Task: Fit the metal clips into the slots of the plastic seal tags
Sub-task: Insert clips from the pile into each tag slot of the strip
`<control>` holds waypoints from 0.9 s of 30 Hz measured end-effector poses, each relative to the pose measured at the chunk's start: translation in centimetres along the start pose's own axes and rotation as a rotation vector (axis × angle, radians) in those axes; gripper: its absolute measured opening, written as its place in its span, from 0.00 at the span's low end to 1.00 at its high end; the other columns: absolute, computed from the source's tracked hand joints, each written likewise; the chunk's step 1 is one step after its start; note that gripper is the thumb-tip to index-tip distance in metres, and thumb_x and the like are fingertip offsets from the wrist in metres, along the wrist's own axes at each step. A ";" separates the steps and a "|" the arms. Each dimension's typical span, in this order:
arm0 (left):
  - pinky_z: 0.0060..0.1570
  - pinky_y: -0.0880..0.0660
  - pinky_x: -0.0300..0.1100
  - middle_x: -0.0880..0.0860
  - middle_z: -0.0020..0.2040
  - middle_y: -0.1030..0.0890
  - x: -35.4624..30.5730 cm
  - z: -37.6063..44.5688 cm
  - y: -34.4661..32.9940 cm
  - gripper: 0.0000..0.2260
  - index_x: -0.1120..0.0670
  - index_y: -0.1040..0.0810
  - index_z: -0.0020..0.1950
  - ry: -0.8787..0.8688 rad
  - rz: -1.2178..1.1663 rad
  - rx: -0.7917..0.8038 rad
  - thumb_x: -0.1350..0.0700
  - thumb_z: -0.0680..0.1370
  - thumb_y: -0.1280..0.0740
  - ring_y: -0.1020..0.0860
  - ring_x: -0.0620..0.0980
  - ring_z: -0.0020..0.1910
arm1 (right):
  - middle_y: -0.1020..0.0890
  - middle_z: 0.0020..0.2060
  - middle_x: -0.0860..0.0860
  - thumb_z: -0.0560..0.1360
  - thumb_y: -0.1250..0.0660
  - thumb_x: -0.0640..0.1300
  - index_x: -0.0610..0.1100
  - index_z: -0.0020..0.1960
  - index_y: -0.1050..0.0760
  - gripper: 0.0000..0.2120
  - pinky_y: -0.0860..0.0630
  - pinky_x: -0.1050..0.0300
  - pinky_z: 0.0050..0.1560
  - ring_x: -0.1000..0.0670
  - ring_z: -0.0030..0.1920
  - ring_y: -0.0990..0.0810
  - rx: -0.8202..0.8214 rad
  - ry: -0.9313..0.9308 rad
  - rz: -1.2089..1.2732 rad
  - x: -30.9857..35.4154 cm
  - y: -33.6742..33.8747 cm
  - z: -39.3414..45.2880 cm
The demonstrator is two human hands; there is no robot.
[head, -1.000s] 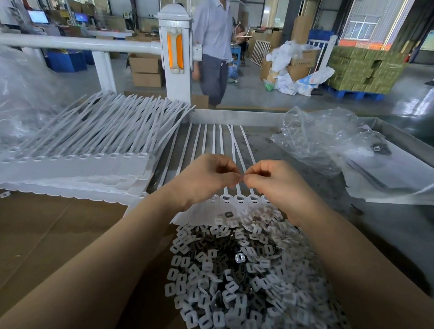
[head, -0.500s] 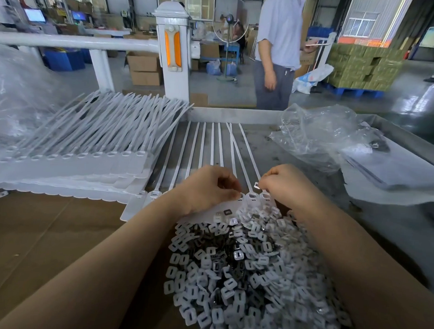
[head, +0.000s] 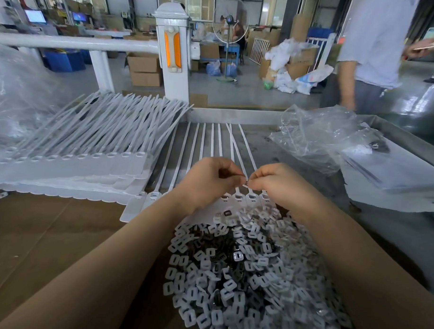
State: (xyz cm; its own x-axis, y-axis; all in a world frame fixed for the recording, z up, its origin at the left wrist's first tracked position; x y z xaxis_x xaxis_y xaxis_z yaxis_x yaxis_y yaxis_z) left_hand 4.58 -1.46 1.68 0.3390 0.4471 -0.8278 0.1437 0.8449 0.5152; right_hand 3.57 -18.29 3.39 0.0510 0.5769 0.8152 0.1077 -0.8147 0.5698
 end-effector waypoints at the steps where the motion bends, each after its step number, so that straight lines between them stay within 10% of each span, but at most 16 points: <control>1: 0.37 0.26 0.31 0.43 0.33 0.19 -0.1 0.1 0.0 0.02 0.52 0.16 0.44 0.002 0.010 -0.002 0.56 0.77 0.28 0.24 0.38 0.33 | 0.22 0.36 0.50 0.75 0.31 0.41 0.46 0.41 0.20 0.05 0.30 0.63 0.29 0.53 0.34 0.26 0.007 0.009 0.010 0.0 0.0 0.0; 5: 0.35 0.26 0.32 0.45 0.34 0.20 -0.1 0.3 -0.1 0.04 0.52 0.17 0.44 0.051 0.052 0.026 0.54 0.77 0.29 0.25 0.38 0.31 | 0.21 0.36 0.50 0.76 0.30 0.41 0.47 0.40 0.21 0.06 0.33 0.69 0.20 0.55 0.29 0.26 0.022 0.015 0.022 -0.1 -0.1 0.2; 12: 0.36 0.30 0.39 0.55 0.43 0.17 -1.7 2.1 -0.4 0.07 0.54 0.16 0.46 0.261 0.008 0.129 0.51 0.75 0.27 0.21 0.48 0.40 | 0.27 0.41 0.44 0.76 0.37 0.37 0.32 0.55 0.24 0.10 0.34 0.55 0.36 0.49 0.36 0.34 -0.304 -0.153 0.407 -1.6 0.2 2.0; 23: 0.41 0.27 0.39 0.56 0.51 0.16 -1.9 3.7 -3.9 0.09 0.57 0.15 0.46 0.452 0.036 0.149 0.55 0.69 0.24 0.21 0.52 0.49 | 0.19 0.40 0.50 0.76 0.33 0.45 0.45 0.42 0.22 0.06 0.34 0.55 0.38 0.51 0.37 0.30 -0.285 -0.295 0.571 -3.2 0.6 3.4; 27: 0.58 0.26 0.50 0.52 0.47 0.17 -1.6 3.5 -4.4 0.07 0.51 0.15 0.42 0.452 0.079 0.141 0.51 0.67 0.23 0.22 0.54 0.52 | 0.18 0.45 0.48 0.77 0.32 0.45 0.44 0.40 0.22 0.08 0.33 0.55 0.37 0.50 0.39 0.29 -0.289 -0.297 0.577 -2.9 0.4 3.2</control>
State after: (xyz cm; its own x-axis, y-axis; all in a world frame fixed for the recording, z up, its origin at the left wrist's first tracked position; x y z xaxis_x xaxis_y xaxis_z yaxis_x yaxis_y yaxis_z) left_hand 6.68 -6.95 1.55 -0.0802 0.6174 -0.7826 0.2687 0.7694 0.5795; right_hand 6.65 -20.14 0.93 0.2935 0.0063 0.9559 -0.2836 -0.9544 0.0934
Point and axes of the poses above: each hand's wrist, its own z-axis towards the middle knuckle, its own y-axis out of the back of the hand, x = y × z, the point moved 1 cm from there along z, towards the middle knuckle
